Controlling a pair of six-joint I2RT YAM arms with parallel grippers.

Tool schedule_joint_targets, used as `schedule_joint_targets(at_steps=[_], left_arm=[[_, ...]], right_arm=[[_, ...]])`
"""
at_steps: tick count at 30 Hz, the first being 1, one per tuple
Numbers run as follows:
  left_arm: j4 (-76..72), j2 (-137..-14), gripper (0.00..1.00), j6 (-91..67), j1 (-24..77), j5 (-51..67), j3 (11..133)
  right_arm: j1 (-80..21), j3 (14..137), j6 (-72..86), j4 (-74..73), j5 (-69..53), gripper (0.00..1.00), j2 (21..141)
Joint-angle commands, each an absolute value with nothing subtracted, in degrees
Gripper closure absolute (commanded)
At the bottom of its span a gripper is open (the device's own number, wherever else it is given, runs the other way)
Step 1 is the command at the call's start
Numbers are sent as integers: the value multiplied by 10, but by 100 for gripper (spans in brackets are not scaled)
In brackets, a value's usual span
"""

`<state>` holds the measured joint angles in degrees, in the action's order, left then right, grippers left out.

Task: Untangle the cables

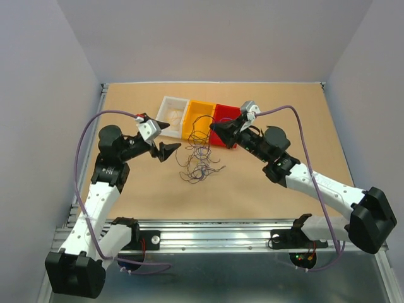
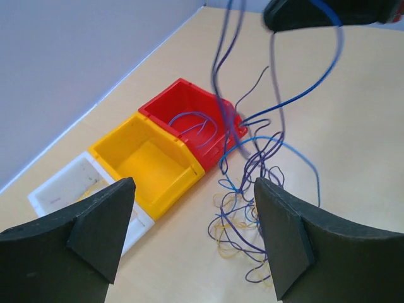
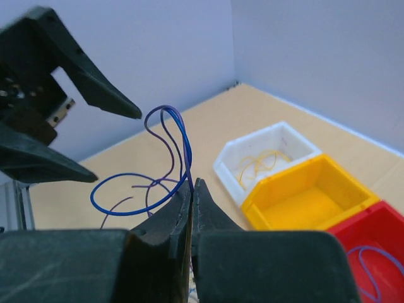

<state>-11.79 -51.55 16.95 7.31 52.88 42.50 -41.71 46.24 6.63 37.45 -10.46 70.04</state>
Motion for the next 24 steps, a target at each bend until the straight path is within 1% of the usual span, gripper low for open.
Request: schedule_joint_targets(at_steps=[1, 4, 8, 14, 18, 21, 22, 23, 24], left_arm=[[-148, -450, 12, 225, 122, 551, 396], [-166, -419, 11, 249, 149, 520, 364], [-197, -396, 9, 265, 168, 513, 342], [-201, -465, 10, 277, 213, 469, 366], [-210, -510, 13, 280, 247, 395, 392], [-214, -542, 17, 282, 269, 369, 404], [-214, -550, 18, 282, 274, 344, 416], [-214, -567, 25, 279, 286, 331, 422], [-214, -575, 35, 275, 288, 310, 427]], right_arm=[[-420, 508, 108, 292, -87, 99, 707], [-421, 519, 118, 273, -92, 99, 712], [-424, 537, 130, 243, -96, 99, 722], [-439, 559, 130, 234, -97, 99, 744], [-452, 572, 128, 233, -96, 99, 759], [-455, 577, 127, 233, -97, 99, 766], [-459, 580, 127, 232, -98, 99, 772], [-459, 584, 125, 232, -98, 100, 775], [-461, 586, 126, 230, -98, 100, 777]])
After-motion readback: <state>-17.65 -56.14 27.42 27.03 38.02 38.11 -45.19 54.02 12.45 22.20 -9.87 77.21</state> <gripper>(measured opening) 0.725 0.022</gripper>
